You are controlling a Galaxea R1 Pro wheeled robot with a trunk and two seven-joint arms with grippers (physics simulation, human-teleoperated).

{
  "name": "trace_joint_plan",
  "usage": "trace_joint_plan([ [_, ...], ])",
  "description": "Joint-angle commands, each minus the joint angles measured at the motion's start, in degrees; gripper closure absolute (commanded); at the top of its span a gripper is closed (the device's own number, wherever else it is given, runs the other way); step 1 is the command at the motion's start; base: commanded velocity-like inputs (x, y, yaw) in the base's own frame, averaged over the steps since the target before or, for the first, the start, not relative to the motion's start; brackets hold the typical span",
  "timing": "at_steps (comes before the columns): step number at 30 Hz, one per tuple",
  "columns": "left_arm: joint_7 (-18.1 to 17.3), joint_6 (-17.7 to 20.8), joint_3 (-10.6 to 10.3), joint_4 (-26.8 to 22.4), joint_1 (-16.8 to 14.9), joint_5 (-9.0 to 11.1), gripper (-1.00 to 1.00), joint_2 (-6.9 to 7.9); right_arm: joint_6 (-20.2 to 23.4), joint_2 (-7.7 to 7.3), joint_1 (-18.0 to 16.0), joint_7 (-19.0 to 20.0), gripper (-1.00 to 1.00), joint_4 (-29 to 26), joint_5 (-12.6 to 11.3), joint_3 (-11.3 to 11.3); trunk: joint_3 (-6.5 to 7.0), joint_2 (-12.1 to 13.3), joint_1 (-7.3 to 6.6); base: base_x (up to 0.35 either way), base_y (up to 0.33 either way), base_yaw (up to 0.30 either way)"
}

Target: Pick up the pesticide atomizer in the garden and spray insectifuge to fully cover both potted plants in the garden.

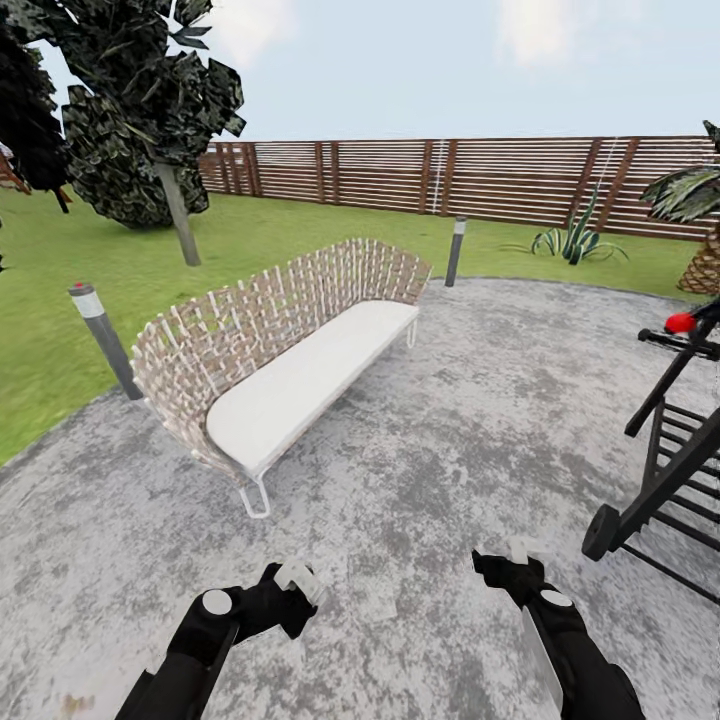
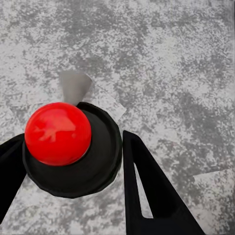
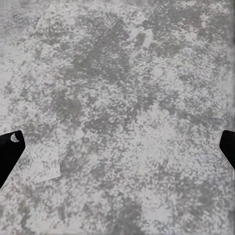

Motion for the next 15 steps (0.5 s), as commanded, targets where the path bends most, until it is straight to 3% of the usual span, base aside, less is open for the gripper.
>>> trace_joint_plan([
  [1, -0.36, 0.26, 0.03, -0.11, -0.03, -0.34, 1.00, -0.02, 0.31, 0.02, -0.03, 0.30, -1.00, -0.09, 0.37, -0.11, -0.05, -0.02, 0.03, 0.239, 0.000, -0.267],
  [15, -0.34, 0.26, 0.03, -0.10, -0.03, -0.34, 1.00, -0.02, 0.33, 0.05, -0.03, 0.30, -1.00, -0.02, 0.37, -0.10, -0.05, -0.02, 0.03, 0.044, 0.000, -0.267],
])
